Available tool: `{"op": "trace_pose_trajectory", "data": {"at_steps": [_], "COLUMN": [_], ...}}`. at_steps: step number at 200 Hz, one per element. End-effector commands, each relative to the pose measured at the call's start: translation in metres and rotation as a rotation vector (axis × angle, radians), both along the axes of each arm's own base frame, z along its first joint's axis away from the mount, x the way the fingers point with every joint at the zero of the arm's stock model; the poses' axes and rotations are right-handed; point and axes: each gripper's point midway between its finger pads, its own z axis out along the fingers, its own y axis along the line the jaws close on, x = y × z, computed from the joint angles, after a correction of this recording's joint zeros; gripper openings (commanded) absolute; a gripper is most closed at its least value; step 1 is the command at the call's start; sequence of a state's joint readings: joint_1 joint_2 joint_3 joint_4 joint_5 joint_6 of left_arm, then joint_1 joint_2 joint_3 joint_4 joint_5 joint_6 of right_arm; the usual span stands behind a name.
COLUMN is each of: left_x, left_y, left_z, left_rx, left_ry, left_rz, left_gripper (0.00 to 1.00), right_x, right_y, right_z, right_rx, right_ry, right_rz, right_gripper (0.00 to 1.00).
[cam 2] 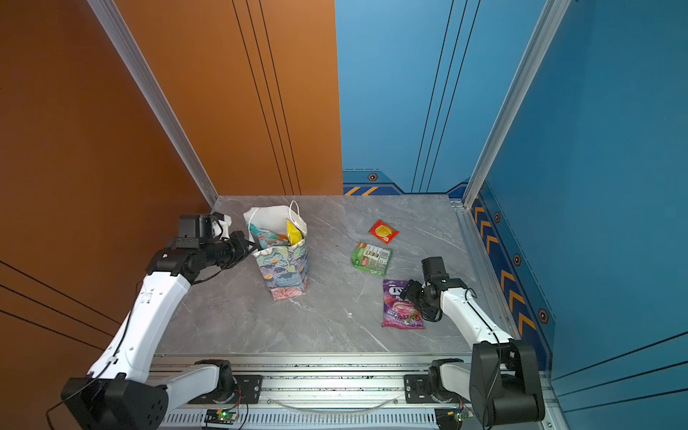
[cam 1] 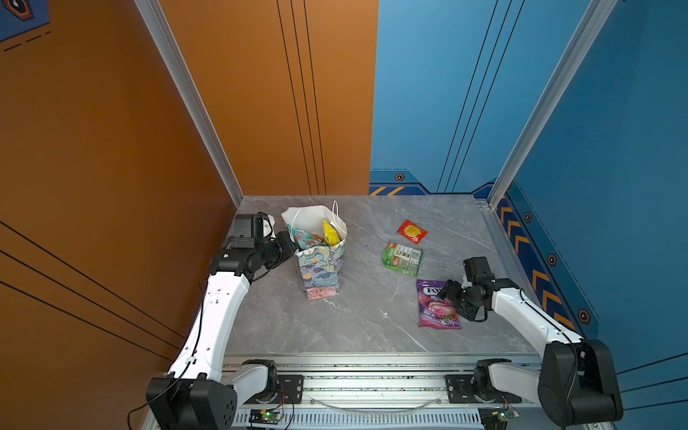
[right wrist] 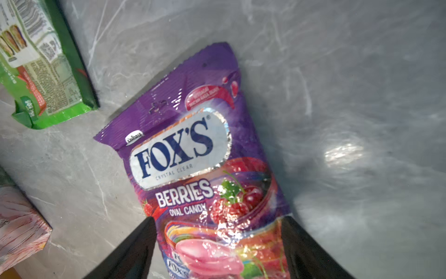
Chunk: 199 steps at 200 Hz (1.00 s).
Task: Place the snacks into the paper bag
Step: Move the snack to the center of the table.
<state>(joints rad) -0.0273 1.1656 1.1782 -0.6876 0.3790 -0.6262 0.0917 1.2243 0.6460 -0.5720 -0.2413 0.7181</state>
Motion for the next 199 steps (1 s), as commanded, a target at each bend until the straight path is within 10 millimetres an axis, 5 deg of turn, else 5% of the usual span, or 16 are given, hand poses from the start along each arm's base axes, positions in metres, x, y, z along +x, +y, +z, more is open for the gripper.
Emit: {"op": "trace_pose_trajectory", "data": {"at_steps": [1,88,140,199], "left_x": [-0.003,-0.003,-0.003,-0.001], "left_y": [-0.002,-0.002,-0.002,-0.002], "left_z": [0.0,0.003,0.002,0.0], "left_rx": [-0.021,-0.021,-0.019,-0.02], "left_ry": [0.001,-0.006,-0.005,0.0], "left_rz": [-0.006,-0.007,-0.008,-0.008], "left_gripper": [0.0,0.0,0.0,0.0], "right_x": [0.005,0.032,0.035,0.026], "right_y": [0.014,0.088,0.069,0.058], "right_z": [-0.004,0.003,0.021,0.005], "right_rx": [0.035,0.032,0.001,0.079], "right_ry": [-0.013,-0.067,-0.106,-0.088], "right_rz": [0.004,0.165,0.142,0.116], "right_gripper": [0.81,0.79,0.78,0.76]}}
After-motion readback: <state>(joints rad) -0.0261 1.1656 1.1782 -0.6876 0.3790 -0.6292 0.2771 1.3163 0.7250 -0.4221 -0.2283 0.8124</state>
